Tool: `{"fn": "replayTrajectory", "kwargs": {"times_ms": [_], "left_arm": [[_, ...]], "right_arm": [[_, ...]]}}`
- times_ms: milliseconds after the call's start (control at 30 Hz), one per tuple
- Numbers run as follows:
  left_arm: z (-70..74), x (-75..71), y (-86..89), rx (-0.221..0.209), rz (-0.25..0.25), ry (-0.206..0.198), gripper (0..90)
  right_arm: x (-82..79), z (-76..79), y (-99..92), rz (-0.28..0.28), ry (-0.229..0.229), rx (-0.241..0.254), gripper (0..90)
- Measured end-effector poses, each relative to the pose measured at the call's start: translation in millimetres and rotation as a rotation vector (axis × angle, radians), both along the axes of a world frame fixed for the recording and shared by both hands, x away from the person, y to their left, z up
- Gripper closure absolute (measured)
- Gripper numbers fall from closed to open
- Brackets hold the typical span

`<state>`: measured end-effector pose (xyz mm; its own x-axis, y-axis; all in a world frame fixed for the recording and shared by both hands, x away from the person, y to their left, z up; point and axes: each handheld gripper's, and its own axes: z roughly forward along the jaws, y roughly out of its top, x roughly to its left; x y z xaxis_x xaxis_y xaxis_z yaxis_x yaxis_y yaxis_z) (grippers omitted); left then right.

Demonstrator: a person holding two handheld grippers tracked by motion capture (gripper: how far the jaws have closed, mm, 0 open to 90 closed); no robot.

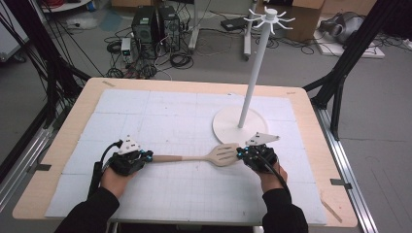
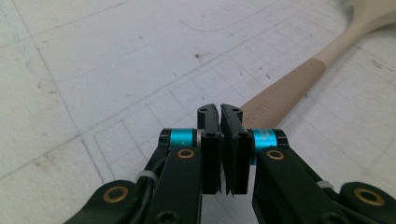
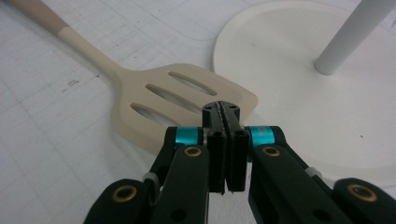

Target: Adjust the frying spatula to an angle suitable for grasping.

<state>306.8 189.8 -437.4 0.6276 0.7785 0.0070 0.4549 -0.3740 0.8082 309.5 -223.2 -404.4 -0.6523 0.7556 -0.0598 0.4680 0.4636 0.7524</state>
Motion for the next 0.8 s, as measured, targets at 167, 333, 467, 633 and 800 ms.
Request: {"fn": "replayTrajectory", "kwargs": {"times_ms": [167,333,467,633,800], "left_arm": [[-1.6,6.5,1.0,-0.025,0.024,0.004,86.8],[9.2,3.4,15.5,-0.082,0.095,-0.018,82.1],[16.0,2.8,37.3,-0.131,0.158,-0.023,85.7],[8.7,3.6,59.7,-0.152,0.211,0.042,87.2],[-1.9,9.5,40.5,-0.127,0.165,0.075,87.7]], "right_arm": [[-6.0,1.3,0.2,0.011,0.031,0.034,89.3],[-16.6,7.7,2.8,0.011,-0.03,0.078,89.1],[-24.2,13.4,-6.3,-0.04,-0.088,0.073,88.0],[-22.7,-0.1,-19.8,-0.155,-0.055,0.017,89.1],[-19.1,-12.8,-19.4,-0.17,-0.022,0.005,89.0]]}}
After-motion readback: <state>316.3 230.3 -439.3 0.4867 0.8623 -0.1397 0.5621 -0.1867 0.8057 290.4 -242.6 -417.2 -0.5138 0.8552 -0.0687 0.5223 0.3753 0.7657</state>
